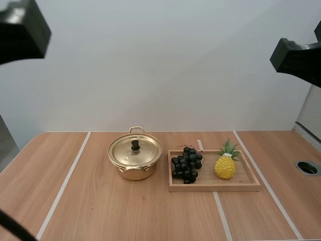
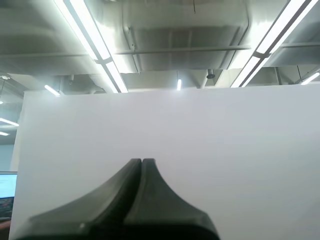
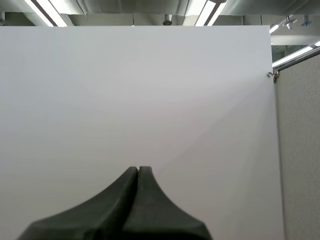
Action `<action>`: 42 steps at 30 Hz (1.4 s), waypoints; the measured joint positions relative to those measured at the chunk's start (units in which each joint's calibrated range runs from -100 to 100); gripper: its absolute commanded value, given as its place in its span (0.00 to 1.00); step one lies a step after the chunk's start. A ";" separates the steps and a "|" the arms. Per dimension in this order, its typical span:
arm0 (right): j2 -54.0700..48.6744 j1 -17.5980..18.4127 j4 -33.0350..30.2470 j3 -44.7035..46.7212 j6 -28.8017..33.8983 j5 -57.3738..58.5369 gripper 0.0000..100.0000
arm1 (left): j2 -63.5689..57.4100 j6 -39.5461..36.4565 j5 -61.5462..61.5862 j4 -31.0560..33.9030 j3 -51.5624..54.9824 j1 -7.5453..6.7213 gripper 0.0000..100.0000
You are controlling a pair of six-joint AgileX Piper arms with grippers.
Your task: Open the pot, put the grape inside, and close it
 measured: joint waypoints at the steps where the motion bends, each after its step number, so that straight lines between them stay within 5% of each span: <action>1: 0.00 0.00 0.00 -1.01 0.00 0.18 0.00 | 0.00 0.00 1.62 0.00 -1.15 0.00 0.01; 17: 22.40 0.00 0.00 -9.86 0.00 4.71 0.00 | 19.80 4.28 10.54 0.00 -1.79 0.00 0.01; 35: 44.34 0.00 0.00 -13.12 0.00 -2.78 0.00 | 45.40 5.77 5.83 0.00 -1.79 0.00 0.01; 40: 44.63 0.00 0.00 -13.12 0.00 -1.95 0.00 | 47.56 7.67 5.83 -1.69 -1.79 0.00 0.14; 42: 44.63 0.00 0.00 -13.12 -2.71 -1.42 0.00 | 48.02 11.00 6.03 -3.25 -1.79 0.00 0.29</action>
